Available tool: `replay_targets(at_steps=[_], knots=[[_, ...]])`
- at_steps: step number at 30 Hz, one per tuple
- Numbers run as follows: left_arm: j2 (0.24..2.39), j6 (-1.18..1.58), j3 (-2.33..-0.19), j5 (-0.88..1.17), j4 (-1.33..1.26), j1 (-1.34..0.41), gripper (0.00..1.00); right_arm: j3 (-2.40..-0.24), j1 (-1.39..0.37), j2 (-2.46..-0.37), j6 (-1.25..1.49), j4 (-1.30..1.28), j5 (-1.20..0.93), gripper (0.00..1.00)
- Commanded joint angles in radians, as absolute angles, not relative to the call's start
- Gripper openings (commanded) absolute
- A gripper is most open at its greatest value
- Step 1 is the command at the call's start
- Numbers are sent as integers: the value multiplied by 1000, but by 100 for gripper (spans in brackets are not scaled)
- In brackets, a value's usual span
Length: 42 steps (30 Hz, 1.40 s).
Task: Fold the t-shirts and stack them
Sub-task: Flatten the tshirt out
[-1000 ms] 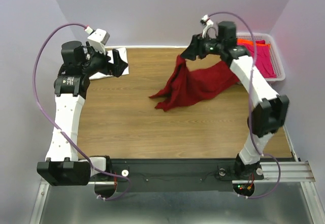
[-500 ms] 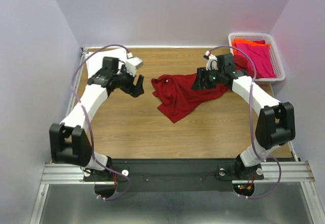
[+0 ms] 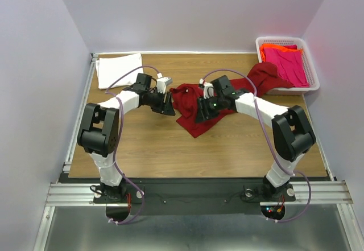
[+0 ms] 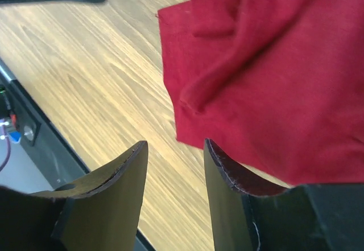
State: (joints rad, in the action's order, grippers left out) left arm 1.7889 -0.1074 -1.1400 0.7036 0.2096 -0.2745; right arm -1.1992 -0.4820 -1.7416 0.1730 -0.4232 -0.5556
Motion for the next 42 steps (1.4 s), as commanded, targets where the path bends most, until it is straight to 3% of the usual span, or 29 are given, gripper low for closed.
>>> replay_targets(at_steps=[1, 11, 20, 22, 24, 28, 29, 30, 31, 32, 33, 42], knots=[[1798, -5, -1128, 784, 98, -305, 59, -1241, -526, -1785, 202, -365, -460, 50], [1940, 104, -1189, 795, 49, -328, 56, -1308, -545, -1917, 241, -362, -373, 51], [2003, 196, -1238, 841, -35, -331, 52, -1313, -546, -1907, 244, -362, -383, 42], [2020, 207, -1255, 836, -44, -331, 52, -1315, -545, -1896, 253, -361, -400, 49], [2040, 222, -1270, 827, -46, -333, 49, -1331, -545, -1901, 261, -359, -402, 63], [2094, 250, -1308, 798, -49, -331, 36, -1382, -545, -1968, 267, -359, -388, 64], [2094, 250, -1312, 793, -49, -331, 26, -1391, -545, -1997, 264, -359, -390, 60], [2085, 247, -1313, 789, -41, -330, 19, -1411, -545, -2008, 262, -359, -397, 44], [2074, 239, -1315, 778, -34, -324, 1, -1423, -545, -2022, 258, -359, -406, 32], [2060, 223, -1313, 770, -28, -316, 0, -1434, -545, -2025, 258, -359, -408, 21], [2042, 213, -1312, 764, -20, -308, 0, -1449, -545, -2023, 253, -359, -408, 1], [1631, 38, -1379, 778, 142, -253, 0, -1696, -543, -1892, 150, -348, -502, 0]])
